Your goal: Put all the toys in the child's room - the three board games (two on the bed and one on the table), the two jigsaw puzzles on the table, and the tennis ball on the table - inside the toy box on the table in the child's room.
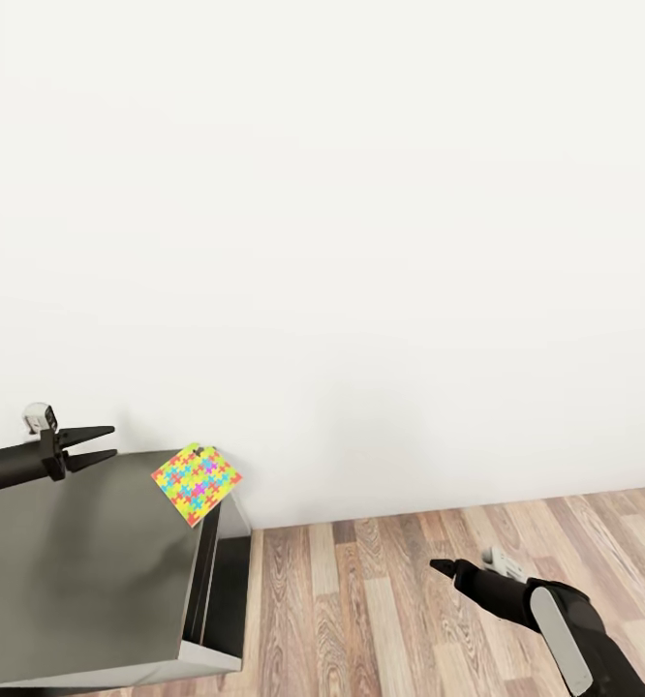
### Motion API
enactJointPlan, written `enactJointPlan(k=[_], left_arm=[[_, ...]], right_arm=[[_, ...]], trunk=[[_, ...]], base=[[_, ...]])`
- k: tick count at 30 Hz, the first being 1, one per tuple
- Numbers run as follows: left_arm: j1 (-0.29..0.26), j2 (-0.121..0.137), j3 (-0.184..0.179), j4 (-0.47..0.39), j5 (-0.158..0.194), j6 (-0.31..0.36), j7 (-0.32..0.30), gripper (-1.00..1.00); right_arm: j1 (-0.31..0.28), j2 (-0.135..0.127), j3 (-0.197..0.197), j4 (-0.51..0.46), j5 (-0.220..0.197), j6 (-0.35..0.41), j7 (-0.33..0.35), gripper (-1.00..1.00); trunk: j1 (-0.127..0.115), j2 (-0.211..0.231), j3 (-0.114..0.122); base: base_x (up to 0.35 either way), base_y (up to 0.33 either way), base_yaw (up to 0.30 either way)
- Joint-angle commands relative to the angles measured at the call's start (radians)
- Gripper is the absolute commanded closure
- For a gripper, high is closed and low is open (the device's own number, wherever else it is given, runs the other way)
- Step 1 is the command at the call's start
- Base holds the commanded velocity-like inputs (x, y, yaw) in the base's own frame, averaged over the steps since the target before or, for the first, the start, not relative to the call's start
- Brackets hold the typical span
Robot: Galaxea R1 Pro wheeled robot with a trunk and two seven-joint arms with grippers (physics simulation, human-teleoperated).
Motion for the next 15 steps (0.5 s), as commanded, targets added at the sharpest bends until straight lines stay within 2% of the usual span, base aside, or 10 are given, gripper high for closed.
enactJointPlan(k=[1, 11, 15], left_arm=[[-0.002, 0.001, -0.005, 0.001, 0.006, 0.005, -0.002, -1.00], [-0.002, 0.001, -0.005, 0.000, 0.006, 0.005, -0.002, -1.00], [-0.002, 0.001, -0.005, 0.000, 0.006, 0.005, -0.003, -1.00]], right_arm=[[-0.004, 0.000, -0.006, -0.001, 0.005, 0.006, 0.013, -1.00], [-0.031, 0.007, -0.019, -0.052, 0.004, 0.016, 0.033, -1.00], [-0.033, 0.015, -0.019, -0.111, 0.002, 0.025, 0.034, -1.00]], trunk=[[0.001, -0.002, 0.000], [0.001, -0.002, 0.016], [0.001, -0.002, 0.023]], base=[[0.000, 0.000, 0.000], [0.000, 0.000, 0.000], [0.000, 0.000, 0.000]])
